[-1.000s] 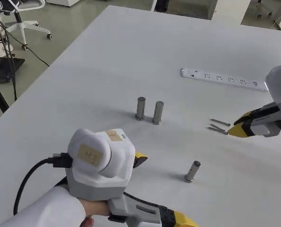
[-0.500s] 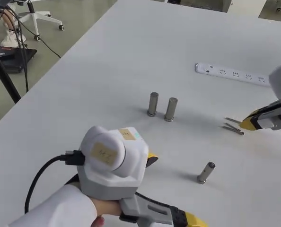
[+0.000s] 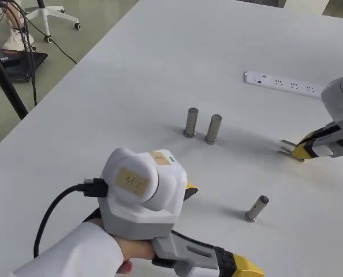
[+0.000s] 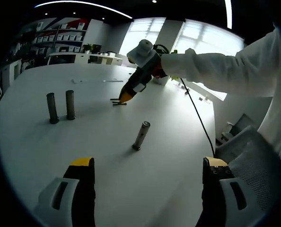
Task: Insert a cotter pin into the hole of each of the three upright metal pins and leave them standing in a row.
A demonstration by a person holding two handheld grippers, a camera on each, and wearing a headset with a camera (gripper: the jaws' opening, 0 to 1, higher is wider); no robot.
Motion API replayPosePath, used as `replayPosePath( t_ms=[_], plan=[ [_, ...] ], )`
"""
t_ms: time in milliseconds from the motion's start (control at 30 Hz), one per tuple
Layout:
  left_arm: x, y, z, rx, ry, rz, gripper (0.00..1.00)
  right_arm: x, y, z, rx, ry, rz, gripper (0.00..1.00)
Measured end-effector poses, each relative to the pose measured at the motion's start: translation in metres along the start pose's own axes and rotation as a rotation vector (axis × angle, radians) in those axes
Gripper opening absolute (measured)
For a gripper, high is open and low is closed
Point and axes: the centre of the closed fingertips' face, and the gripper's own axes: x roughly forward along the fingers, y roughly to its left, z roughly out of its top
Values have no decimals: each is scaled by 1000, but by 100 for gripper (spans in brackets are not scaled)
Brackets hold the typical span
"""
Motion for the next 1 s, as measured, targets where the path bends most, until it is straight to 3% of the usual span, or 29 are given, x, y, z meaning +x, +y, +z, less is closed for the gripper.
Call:
replayPosePath(
  t_ms=[100,200,233,500,533,600,800,867,1000],
  plan=[
    [1,0,-2,2,8,-2,95,-1,-3,2,-7,2,-13,4],
    [3,-1,-6,-7,20,-9,96,0,0,-1,-16,23,2,4],
    [4,-2,-7,-7,23,-11,97,1,2,2,-31,4,16,2],
    [4,-2,-8,-5,30,-13,96,2,2,0,-65,33,27,1],
    [4,-2,-8,-4,29,-13,96,2,2,0,-80,38,32,1],
    [3,-2,-9,-2,29,-9,96,3,4,0,-181,47,48,1],
    [3,-4,-10,1,33,-22,96,3,4,-2,-152,70,53,0],
    [4,-5,-10,3,34,-25,95,4,-1,-2,-147,71,19,0],
    [4,-6,-10,1,33,-26,95,3,1,-2,-137,62,26,0]
  ],
)
